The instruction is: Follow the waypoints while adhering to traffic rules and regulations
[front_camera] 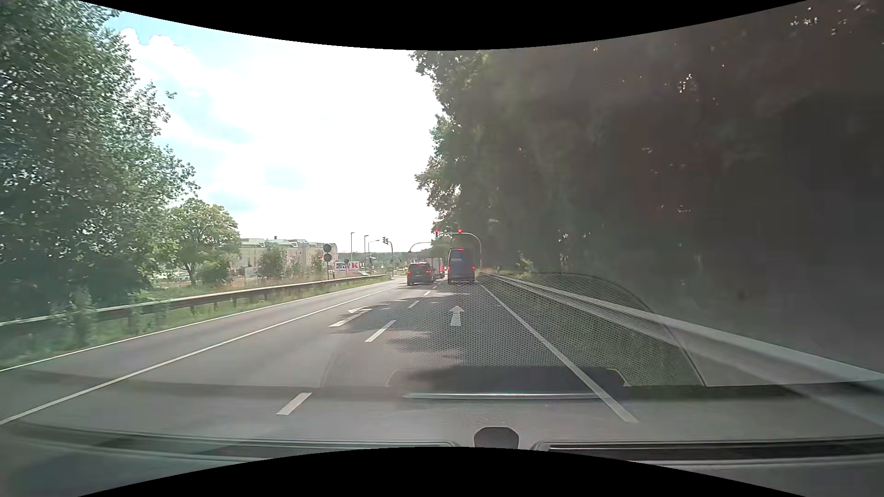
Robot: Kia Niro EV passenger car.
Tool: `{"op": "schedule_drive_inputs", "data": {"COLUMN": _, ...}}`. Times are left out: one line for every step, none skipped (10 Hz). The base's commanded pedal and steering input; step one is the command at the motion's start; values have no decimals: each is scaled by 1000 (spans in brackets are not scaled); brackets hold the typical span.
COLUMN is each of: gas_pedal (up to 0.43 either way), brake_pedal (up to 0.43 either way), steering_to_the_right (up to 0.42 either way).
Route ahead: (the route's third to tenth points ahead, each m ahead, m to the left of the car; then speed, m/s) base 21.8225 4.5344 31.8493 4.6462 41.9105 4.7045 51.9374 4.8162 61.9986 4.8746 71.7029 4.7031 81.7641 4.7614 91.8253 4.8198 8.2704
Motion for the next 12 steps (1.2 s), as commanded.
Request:
{"op": "schedule_drive_inputs", "data": {"gas_pedal": 0, "brake_pedal": 274, "steering_to_the_right": -3}}
{"op": "schedule_drive_inputs", "data": {"gas_pedal": 0, "brake_pedal": 268, "steering_to_the_right": -1}}
{"op": "schedule_drive_inputs", "data": {"gas_pedal": 0, "brake_pedal": 268, "steering_to_the_right": -1}}
{"op": "schedule_drive_inputs", "data": {"gas_pedal": 0, "brake_pedal": 268, "steering_to_the_right": -1}}
{"op": "schedule_drive_inputs", "data": {"gas_pedal": 0, "brake_pedal": 268, "steering_to_the_right": -1}}
{"op": "schedule_drive_inputs", "data": {"gas_pedal": 0, "brake_pedal": 268, "steering_to_the_right": -1}}
{"op": "schedule_drive_inputs", "data": {"gas_pedal": 0, "brake_pedal": 268, "steering_to_the_right": -1}}
{"op": "schedule_drive_inputs", "data": {"gas_pedal": 0, "brake_pedal": 268, "steering_to_the_right": -1}}
{"op": "schedule_drive_inputs", "data": {"gas_pedal": 0, "brake_pedal": 268, "steering_to_the_right": -1}}
{"op": "schedule_drive_inputs", "data": {"gas_pedal": 0, "brake_pedal": 262, "steering_to_the_right": -2}}
{"op": "schedule_drive_inputs", "data": {"gas_pedal": 0, "brake_pedal": 256, "steering_to_the_right": -4}}
{"op": "schedule_drive_inputs", "data": {"gas_pedal": 0, "brake_pedal": 250, "steering_to_the_right": -4}}
